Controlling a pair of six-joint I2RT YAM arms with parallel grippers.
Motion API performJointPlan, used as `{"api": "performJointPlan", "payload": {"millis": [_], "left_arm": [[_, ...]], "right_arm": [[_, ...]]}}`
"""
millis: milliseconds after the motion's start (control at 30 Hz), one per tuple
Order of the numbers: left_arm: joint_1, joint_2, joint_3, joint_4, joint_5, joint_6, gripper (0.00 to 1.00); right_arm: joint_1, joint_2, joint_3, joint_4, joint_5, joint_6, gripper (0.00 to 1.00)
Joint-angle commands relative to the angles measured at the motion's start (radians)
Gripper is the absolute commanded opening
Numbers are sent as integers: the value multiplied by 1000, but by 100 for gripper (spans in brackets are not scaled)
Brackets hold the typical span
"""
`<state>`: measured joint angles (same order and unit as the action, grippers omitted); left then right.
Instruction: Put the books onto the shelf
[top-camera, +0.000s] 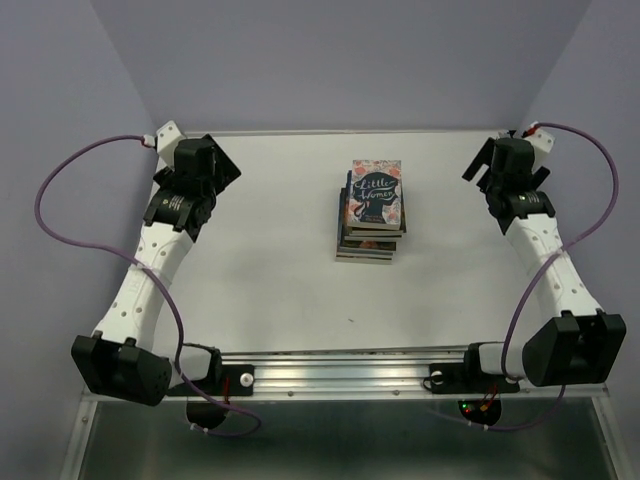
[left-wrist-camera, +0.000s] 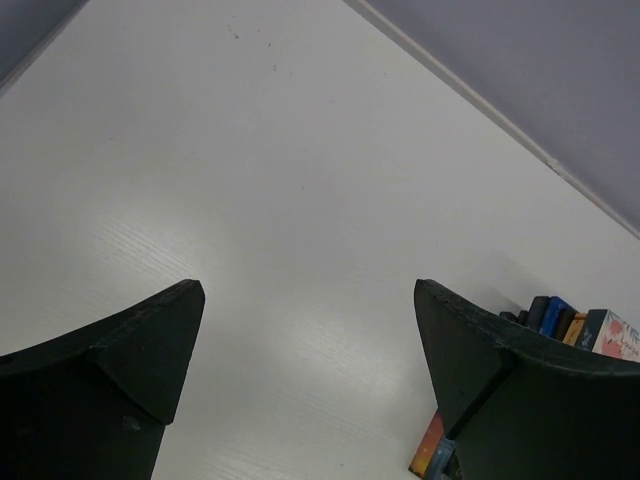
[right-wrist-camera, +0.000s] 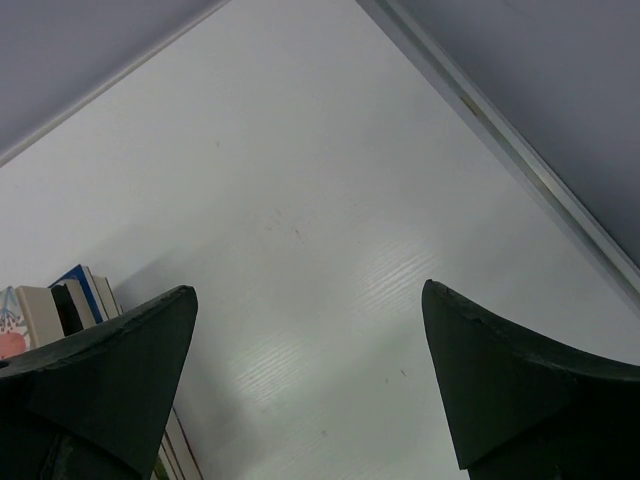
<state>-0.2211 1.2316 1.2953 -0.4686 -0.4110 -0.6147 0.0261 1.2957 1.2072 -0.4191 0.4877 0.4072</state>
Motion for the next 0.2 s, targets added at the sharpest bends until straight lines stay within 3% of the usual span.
{"api": "performJointPlan", "payload": {"millis": [0, 167], "left_arm": [[-1, -18, -2, 39, 4, 16, 99], [-1, -29, -22, 51, 11, 27, 99]], "right_arm": [[-2, -59, 11, 45, -11, -19, 100], [-2, -72, -9, 48, 15, -8, 100]]}}
